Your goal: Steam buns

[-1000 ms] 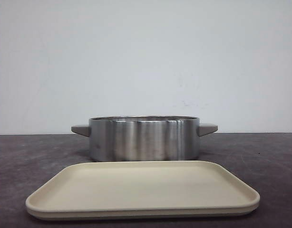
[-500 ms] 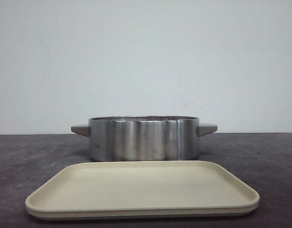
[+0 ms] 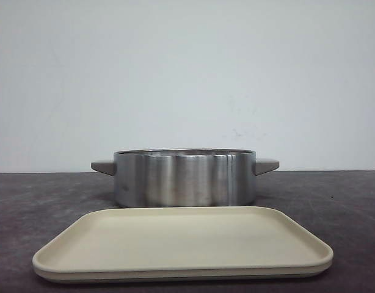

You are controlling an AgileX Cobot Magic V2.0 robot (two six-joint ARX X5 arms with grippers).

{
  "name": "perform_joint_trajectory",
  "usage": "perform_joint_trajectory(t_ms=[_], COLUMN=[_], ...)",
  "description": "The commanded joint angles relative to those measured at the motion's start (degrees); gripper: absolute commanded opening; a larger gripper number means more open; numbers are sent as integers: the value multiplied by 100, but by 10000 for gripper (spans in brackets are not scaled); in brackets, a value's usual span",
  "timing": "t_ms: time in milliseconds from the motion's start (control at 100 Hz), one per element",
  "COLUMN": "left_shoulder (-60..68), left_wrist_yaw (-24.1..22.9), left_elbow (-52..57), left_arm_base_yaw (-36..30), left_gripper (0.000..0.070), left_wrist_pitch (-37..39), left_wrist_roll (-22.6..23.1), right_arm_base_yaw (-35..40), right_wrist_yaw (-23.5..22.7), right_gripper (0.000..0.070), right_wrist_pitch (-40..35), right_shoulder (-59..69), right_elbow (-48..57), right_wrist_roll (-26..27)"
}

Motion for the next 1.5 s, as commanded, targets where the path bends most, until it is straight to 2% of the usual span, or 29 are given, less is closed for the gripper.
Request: perform_joint_trajectory(t_ms=[0, 80, 180, 330, 550, 730, 1020, 1180, 1490], left_shoulder=[31, -20, -245, -608, -1556, -2529, -3908, -4411, -4402], left_wrist_yaw=[-17, -17, -57, -55, -17, 778, 1620, 1676, 1648], left_elbow=[72, 72, 68, -118, -1425, -2898, -4833, -5309, -5768], left_arm_base_yaw=[-46, -22, 175, 813, 1934, 2872, 4135, 4430, 4712], left_gripper=[0, 0, 0, 0, 0, 0, 0, 0, 0], left_wrist_pitch=[74, 0, -96, 87, 1392, 2277, 3320, 3222, 3311], left_wrist_roll=[0, 28, 289, 284, 382, 203, -179, -57, 238], right_arm_base_yaw=[7, 7, 7, 7, 7, 7, 7, 7, 7], right_wrist_yaw=[4, 4, 4, 4, 4, 4, 4, 4, 4], right_gripper=[12, 12, 12, 12, 12, 12, 12, 12, 12], right_wrist_pitch=[81, 81, 81, 81, 81, 81, 81, 81, 79], right_shoulder=[0, 0, 0, 0, 0, 0, 0, 0, 0], right_elbow=[-20, -20, -20, -20, -20, -20, -20, -20, -20], right_wrist_roll=[-63, -63, -63, -63, -63, -63, -63, -63, -63])
